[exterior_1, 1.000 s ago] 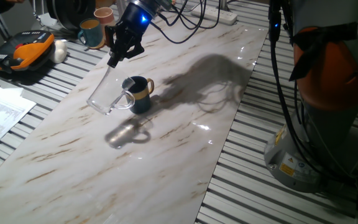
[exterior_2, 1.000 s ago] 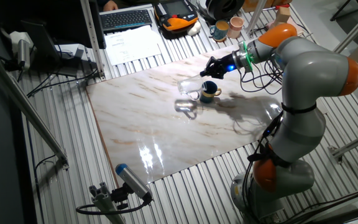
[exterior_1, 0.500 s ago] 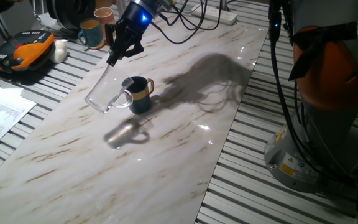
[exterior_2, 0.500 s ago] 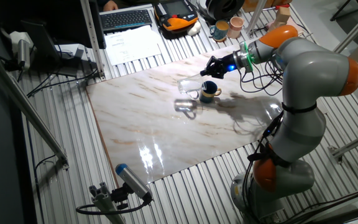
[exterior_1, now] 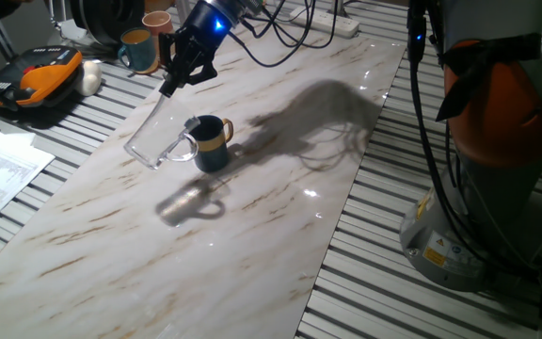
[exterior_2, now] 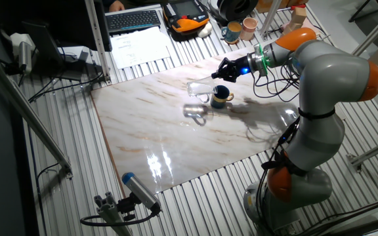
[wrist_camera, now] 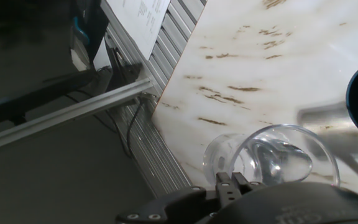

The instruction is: Pour the water from one cup into another empty cup

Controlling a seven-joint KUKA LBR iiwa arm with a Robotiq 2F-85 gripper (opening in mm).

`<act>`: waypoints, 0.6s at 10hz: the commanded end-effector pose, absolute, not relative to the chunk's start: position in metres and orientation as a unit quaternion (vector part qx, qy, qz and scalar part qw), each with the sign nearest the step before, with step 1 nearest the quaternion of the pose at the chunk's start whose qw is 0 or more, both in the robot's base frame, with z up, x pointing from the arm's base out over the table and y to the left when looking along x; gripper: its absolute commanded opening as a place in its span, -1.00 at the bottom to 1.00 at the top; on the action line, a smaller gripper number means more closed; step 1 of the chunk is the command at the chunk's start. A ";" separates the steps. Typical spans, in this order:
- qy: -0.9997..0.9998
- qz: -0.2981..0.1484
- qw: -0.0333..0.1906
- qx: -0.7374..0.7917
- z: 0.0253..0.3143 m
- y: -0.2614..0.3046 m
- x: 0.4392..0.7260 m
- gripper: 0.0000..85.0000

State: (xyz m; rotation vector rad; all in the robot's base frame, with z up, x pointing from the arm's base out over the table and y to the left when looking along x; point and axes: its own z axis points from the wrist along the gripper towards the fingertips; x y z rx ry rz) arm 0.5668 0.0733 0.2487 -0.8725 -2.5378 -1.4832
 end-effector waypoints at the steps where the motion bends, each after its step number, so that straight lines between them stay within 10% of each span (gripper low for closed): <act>1: -0.827 -0.484 0.037 -0.284 0.249 0.073 0.567 -1.00; 6: -0.827 -0.485 0.038 -0.283 0.248 0.073 0.568 -1.00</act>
